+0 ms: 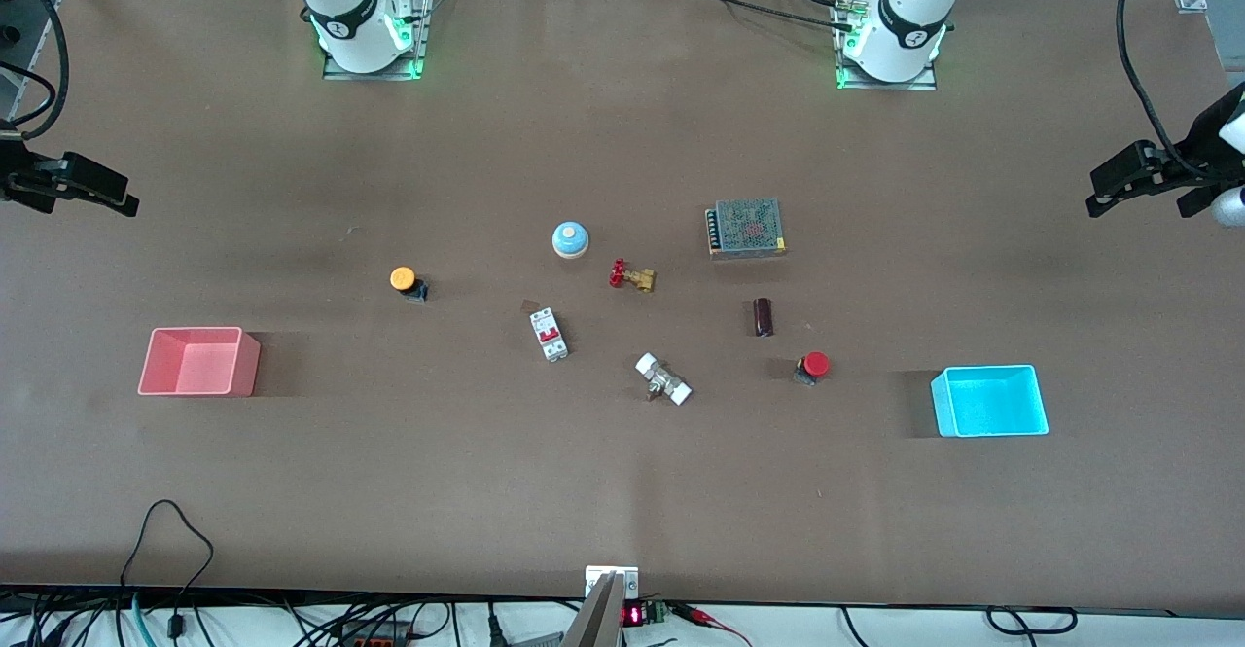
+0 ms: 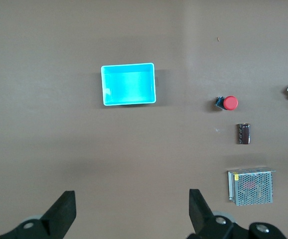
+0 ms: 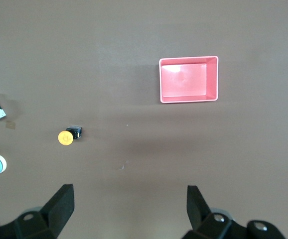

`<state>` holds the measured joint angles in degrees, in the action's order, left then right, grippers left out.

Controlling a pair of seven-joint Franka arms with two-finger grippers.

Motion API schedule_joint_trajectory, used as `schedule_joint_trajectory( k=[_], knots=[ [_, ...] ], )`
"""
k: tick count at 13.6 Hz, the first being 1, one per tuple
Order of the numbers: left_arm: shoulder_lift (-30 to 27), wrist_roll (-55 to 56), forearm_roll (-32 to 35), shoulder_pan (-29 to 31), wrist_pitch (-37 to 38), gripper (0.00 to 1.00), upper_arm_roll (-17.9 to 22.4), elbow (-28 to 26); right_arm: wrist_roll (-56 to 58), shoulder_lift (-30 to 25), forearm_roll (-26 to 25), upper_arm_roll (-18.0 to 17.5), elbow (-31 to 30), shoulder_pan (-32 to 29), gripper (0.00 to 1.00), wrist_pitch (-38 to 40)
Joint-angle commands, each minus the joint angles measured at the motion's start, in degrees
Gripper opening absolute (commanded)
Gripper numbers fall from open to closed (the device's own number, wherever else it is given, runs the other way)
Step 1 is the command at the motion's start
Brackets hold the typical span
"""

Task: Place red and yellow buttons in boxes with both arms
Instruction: 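Move the right gripper to the yellow button while the left gripper reaches the red button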

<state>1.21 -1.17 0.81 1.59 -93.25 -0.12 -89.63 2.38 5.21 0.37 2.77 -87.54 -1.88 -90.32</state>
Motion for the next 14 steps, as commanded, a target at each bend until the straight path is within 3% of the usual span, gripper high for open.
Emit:
schedule_joint_trajectory(
  k=[1,5,11,14],
  knots=[
    [0.98,0.64,0.42,-0.35,0.97,1.00,-0.14,1.83,0.17,-1.78,-0.63,-0.57,-1.58,-0.32,1.00,0.23],
    [3.25,0.55,0.42,-0.62,0.97,1.00,-0.14,1.56,0.26,-1.43,-0.72,-0.57,-1.67,-0.32,1.00,-0.30],
    [10.20,2.04,0.24,-1.67,1.41,1.00,-3.03,1.65,-0.88,4.79,-0.11,-0.57,-2.54,1.08,1.00,-1.35],
    [14.24,5.03,-3.96,-2.81,0.79,1.00,-3.83,2.09,-7.37,6.21,0.34,-0.66,-12.08,6.25,1.00,-13.34]
  ],
)
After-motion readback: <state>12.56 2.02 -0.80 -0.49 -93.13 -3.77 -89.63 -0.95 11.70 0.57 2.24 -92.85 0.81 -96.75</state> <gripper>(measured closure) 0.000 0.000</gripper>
